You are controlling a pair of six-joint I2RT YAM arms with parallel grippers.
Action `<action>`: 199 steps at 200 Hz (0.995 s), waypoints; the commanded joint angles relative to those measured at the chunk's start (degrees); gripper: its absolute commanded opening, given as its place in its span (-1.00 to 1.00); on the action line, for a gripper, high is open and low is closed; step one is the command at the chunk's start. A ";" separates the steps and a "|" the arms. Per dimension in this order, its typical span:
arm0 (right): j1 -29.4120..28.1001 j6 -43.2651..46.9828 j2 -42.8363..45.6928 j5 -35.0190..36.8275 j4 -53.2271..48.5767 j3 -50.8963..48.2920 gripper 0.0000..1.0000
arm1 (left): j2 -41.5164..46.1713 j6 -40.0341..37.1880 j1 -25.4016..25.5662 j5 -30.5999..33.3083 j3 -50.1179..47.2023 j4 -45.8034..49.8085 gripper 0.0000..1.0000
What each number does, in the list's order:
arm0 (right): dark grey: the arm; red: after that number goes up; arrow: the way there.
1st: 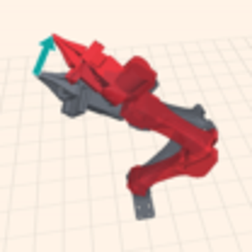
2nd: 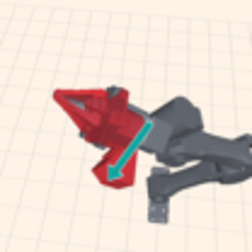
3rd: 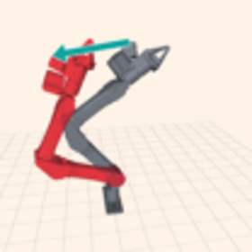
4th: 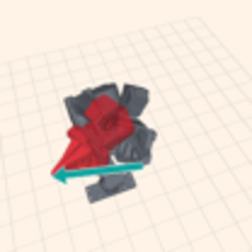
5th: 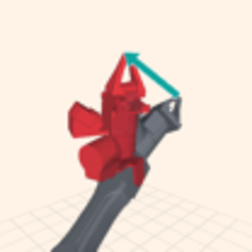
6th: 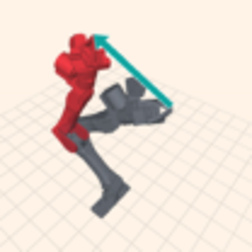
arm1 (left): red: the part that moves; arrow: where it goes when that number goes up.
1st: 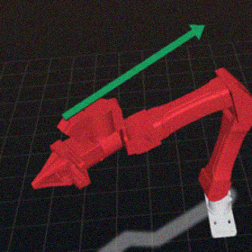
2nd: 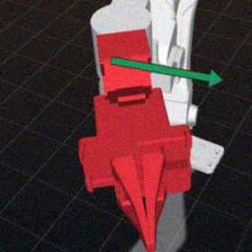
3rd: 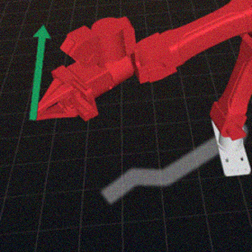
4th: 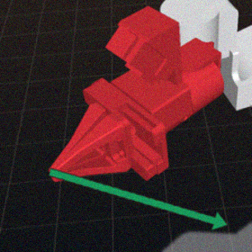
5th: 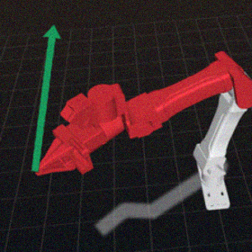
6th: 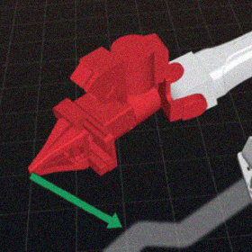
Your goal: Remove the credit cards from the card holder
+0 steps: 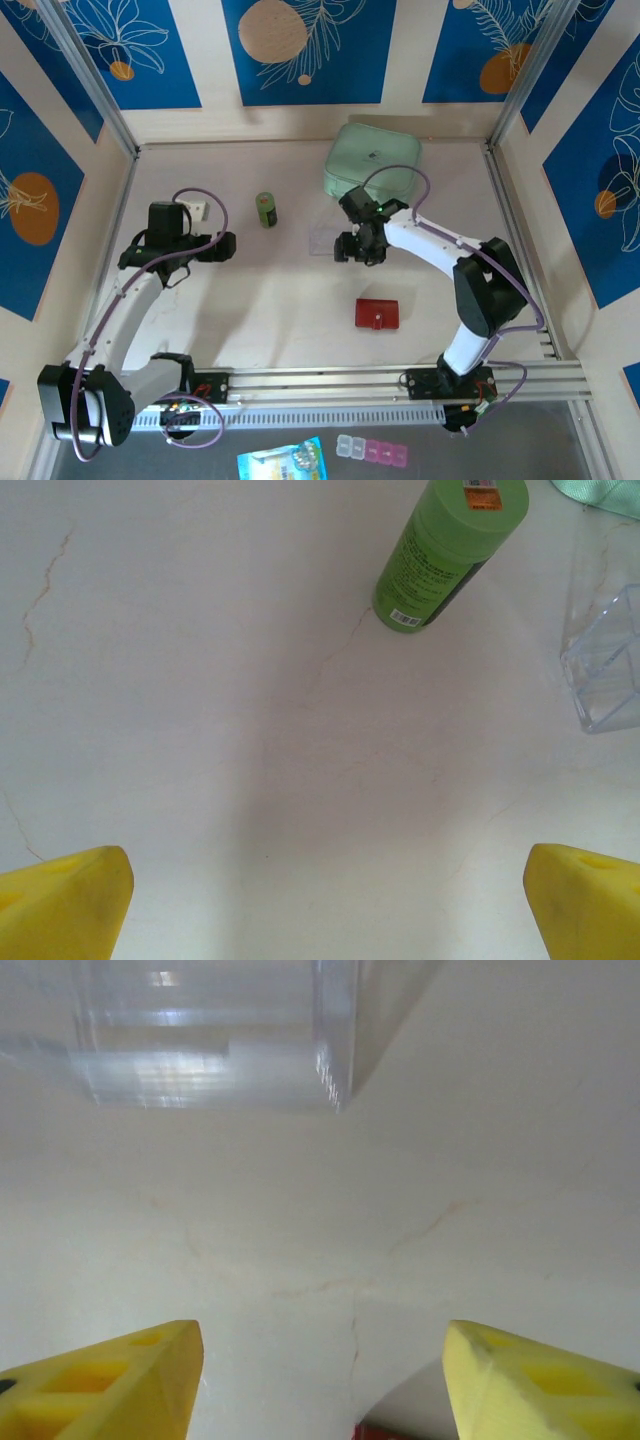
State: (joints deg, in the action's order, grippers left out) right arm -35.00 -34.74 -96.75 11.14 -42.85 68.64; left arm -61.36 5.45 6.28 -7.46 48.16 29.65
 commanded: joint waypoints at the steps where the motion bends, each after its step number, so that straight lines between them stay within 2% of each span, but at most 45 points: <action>1: -2.04 -2.79 1.81 -3.39 0.71 -3.54 0.39 | -0.54 -0.77 0.08 -1.38 1.06 0.72 1.00; 32: -4.64 -4.93 1.92 -4.39 2.87 -7.91 0.53 | -0.51 -0.58 0.06 -1.63 0.84 0.72 1.00; 108: -10.54 -7.87 1.90 -6.71 4.28 -12.38 0.54 | -1.13 -0.55 0.08 -1.76 0.79 0.65 1.00; 161: -15.43 -9.96 4.31 -6.46 -1.00 -13.77 0.53 | -1.43 -0.55 0.06 -1.92 0.79 0.70 1.00; 199: -16.30 -13.20 10.49 -6.41 -4.40 -15.95 0.53 | -1.79 -0.54 0.07 -2.03 0.75 0.74 1.00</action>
State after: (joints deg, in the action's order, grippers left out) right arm -51.03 -44.42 -91.09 5.69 -42.52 54.24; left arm -62.59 5.48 6.28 -8.19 48.16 29.65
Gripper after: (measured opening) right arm 0.768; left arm 0.998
